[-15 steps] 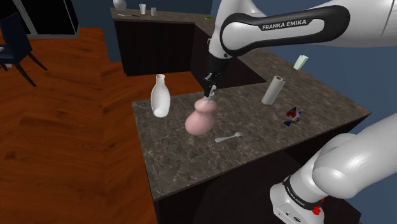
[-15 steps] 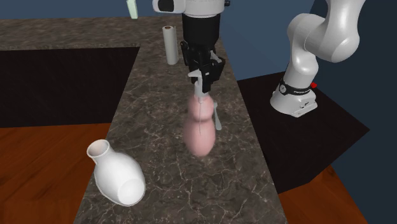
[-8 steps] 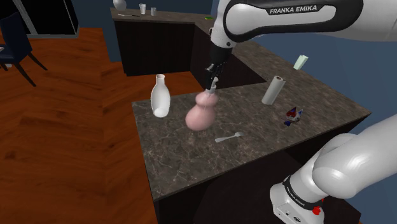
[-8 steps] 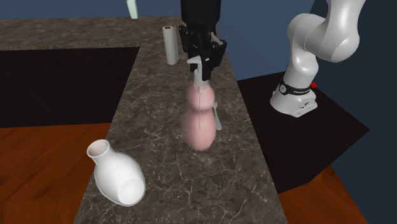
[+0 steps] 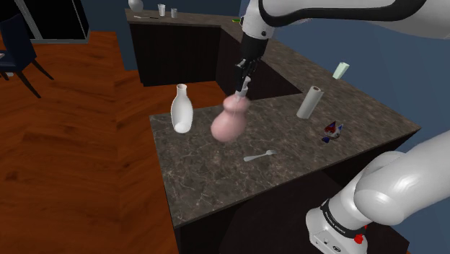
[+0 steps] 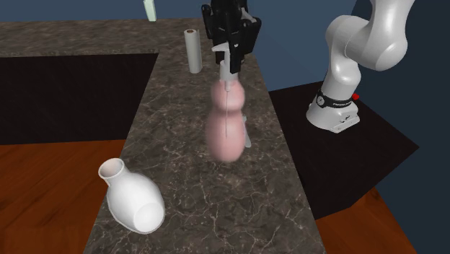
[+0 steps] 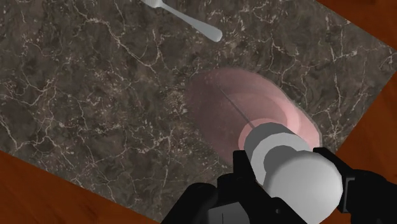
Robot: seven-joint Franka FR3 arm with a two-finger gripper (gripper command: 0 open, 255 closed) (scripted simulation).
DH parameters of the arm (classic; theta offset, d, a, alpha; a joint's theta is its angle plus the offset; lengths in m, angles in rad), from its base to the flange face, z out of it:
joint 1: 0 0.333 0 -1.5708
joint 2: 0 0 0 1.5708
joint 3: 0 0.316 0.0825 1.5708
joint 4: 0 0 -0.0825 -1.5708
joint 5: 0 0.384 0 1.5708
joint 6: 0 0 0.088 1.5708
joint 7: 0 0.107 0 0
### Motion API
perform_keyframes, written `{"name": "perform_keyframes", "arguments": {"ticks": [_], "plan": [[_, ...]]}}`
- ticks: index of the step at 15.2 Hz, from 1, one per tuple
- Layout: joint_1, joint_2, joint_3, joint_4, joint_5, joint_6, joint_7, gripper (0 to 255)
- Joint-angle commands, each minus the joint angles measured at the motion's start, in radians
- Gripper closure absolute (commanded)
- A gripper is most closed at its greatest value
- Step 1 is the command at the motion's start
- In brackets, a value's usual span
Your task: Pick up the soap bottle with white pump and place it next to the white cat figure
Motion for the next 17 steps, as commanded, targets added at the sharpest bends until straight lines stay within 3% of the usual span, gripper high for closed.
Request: {"name": "perform_keyframes", "arguments": {"ticks": [1, 17], "plan": [[0.000, 0.002, -0.001, 0.030, -0.001, -0.027, 0.001, 255], [-0.003, 0.043, -0.002, 0.290, -0.010, -0.246, 0.015, 255]]}}
